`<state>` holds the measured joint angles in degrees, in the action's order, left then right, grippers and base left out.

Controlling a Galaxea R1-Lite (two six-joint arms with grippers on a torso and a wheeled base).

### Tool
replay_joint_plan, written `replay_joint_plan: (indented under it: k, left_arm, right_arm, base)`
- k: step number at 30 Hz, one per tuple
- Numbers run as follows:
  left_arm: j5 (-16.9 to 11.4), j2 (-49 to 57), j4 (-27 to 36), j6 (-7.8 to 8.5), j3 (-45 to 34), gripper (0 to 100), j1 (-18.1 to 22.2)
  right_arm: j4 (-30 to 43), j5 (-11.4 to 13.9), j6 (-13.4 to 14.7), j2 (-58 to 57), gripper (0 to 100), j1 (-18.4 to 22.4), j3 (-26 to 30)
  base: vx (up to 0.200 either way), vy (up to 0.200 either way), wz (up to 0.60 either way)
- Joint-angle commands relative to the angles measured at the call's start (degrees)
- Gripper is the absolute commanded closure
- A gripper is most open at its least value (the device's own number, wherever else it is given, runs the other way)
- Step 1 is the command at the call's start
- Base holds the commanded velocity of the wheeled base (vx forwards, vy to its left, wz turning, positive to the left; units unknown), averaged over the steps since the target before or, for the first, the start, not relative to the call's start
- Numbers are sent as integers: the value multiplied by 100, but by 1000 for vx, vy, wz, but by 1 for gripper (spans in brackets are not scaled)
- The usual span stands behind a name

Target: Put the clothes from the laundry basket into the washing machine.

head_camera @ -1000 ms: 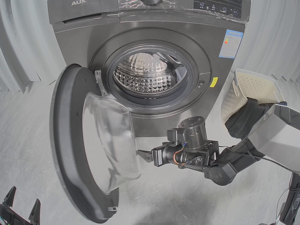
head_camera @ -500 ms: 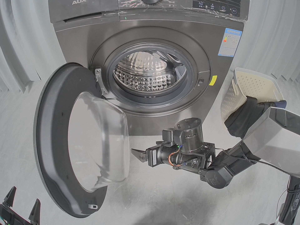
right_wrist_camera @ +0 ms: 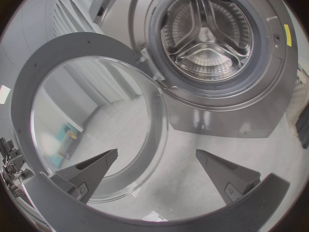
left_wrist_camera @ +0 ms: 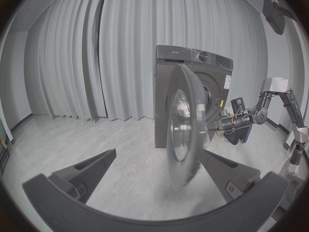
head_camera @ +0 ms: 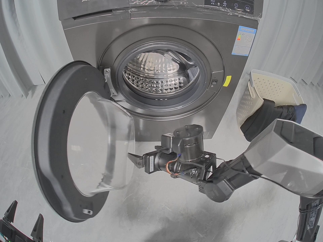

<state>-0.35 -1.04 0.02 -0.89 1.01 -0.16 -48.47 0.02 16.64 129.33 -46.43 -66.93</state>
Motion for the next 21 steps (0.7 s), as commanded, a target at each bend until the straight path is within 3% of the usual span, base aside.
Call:
replay_joint_plan:
  k: [1, 5, 11, 13, 15, 16, 17, 21]
  left_arm:
    - [0, 95, -2, -16, -92, 0, 7]
    - [0, 95, -2, -25, -92, 0, -2]
    - [9, 95, -2, -25, -92, 0, -2]
    - [0, 95, -2, -8, -92, 0, -2]
    - [9, 95, -2, -8, -92, 0, -2]
    - [0, 95, -2, 1, -92, 0, -2]
    - [0, 95, -2, 1, -92, 0, -2]
    - [0, 95, -2, 10, -92, 0, -2]
  right_arm:
    - [-383, -82, 129, 523, 0, -287, -506]
    - [-444, -161, 147, 321, 0, -155, -400]
    - [-444, -161, 67, -628, 0, 214, 461]
    - [-435, -161, -56, -1349, 0, 460, 1164]
    - [-444, -161, -179, -1665, 0, 565, 1507]
    - [-453, -152, -319, -2210, 0, 750, 2026]
    - [-453, -152, -319, -2210, 0, 750, 2026]
    - [-637, -161, -504, -4038, 0, 1049, 3863]
  base:
    - [0, 0, 0]
    - [0, 0, 0]
    - [0, 0, 0]
    - [0, 0, 0]
    - [0, 0, 0]
    - [0, 0, 0]
    - [0, 0, 0]
    - [0, 0, 0]
